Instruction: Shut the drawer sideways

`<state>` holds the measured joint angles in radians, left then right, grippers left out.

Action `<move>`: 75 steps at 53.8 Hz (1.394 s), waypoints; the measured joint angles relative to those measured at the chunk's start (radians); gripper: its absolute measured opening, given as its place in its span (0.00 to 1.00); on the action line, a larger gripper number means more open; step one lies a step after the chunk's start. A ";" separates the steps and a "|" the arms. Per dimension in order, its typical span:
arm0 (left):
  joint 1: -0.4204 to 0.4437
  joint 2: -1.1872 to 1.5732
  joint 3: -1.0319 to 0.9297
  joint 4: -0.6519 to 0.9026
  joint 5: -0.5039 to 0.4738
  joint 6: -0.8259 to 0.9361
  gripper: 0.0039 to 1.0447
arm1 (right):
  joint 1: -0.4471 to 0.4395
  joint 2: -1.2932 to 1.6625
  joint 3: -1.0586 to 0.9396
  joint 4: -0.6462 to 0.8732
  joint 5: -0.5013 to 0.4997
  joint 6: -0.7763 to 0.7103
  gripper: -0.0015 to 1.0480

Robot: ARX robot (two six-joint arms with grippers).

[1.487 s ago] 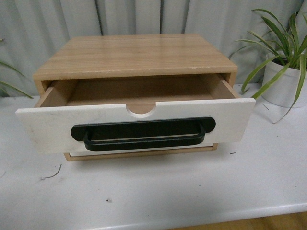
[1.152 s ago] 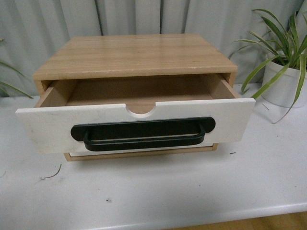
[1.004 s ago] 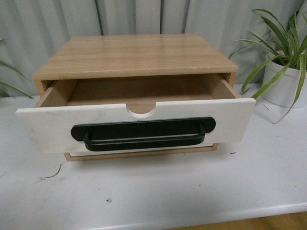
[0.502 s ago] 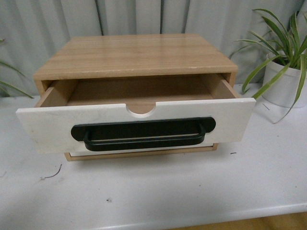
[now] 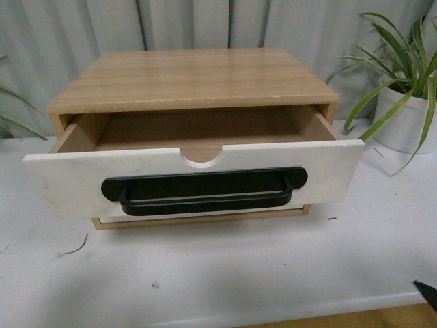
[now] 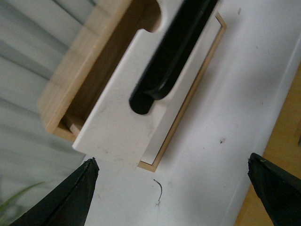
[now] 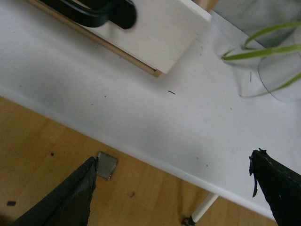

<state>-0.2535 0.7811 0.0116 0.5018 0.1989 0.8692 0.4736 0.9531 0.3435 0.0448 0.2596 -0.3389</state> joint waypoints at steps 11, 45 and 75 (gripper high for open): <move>0.013 0.353 0.009 0.222 0.005 0.190 0.94 | 0.018 0.217 0.081 0.096 -0.054 -0.147 0.94; 0.058 0.937 0.322 0.492 -0.028 0.211 0.94 | -0.003 0.651 0.364 0.243 -0.156 -0.247 0.94; 0.059 1.085 0.594 0.425 -0.099 0.205 0.94 | -0.080 0.837 0.548 0.265 -0.197 -0.296 0.94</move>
<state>-0.1947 1.8664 0.6056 0.9272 0.0998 1.0740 0.3939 1.7897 0.8917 0.3099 0.0624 -0.6346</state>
